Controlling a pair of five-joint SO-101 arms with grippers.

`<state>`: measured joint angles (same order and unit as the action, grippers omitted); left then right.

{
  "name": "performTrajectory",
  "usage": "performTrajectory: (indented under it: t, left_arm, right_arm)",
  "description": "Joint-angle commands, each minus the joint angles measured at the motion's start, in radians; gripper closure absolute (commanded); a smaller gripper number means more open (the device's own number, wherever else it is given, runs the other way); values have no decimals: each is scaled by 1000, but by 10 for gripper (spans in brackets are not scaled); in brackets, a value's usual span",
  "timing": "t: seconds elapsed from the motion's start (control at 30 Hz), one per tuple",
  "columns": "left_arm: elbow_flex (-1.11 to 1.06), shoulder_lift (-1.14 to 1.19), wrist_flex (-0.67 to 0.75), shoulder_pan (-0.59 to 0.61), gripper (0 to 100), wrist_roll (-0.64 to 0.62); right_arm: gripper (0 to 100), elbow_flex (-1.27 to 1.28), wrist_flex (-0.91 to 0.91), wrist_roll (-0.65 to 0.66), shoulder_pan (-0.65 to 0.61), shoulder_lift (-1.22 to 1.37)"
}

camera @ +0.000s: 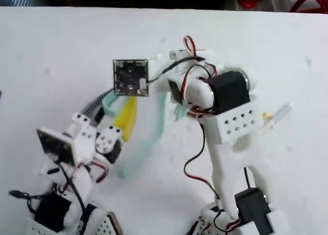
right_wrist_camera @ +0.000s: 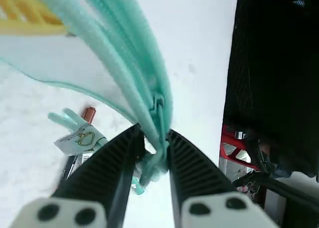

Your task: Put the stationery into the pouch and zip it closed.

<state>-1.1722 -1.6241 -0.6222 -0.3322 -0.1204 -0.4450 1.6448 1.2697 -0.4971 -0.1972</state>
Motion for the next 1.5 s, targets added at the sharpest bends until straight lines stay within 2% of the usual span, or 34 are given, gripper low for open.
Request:
performTrajectory:
  t: [0.0,0.1,0.17,0.23,0.37,0.47,0.57,0.8,1.1,1.27,1.47]
  left_arm:
    - [233,401,-77,13,872,-20]
    - [339,472,-216,10,923,-20]
    - [345,430,-232,4,971,-20]
    - [310,360,-195,4,968,-17]
    - [157,265,-18,4,851,-20]
    - [72,294,117,7,869,5]
    - [91,394,160,8,899,60]
    - [178,633,183,13,910,60]
    - [72,651,258,8,904,66]
    - [61,651,180,13,771,66]
    - [75,651,137,13,777,66]
  right_arm:
    - [981,-12,4,-101,-12,-15]
    - [981,-12,2,-126,10,-15]
    - [981,-12,-4,-126,19,-15]
    - [981,-12,-33,-127,22,-15]
    - [981,-12,-131,-216,22,-13]
    - [981,5,-200,-284,22,-4]
    - [981,49,-260,-333,22,21]
    - [981,161,-400,-500,22,47]
    - [981,307,-535,-506,51,39]
    - [981,307,-542,-506,51,38]
    - [981,304,-545,-506,54,38]
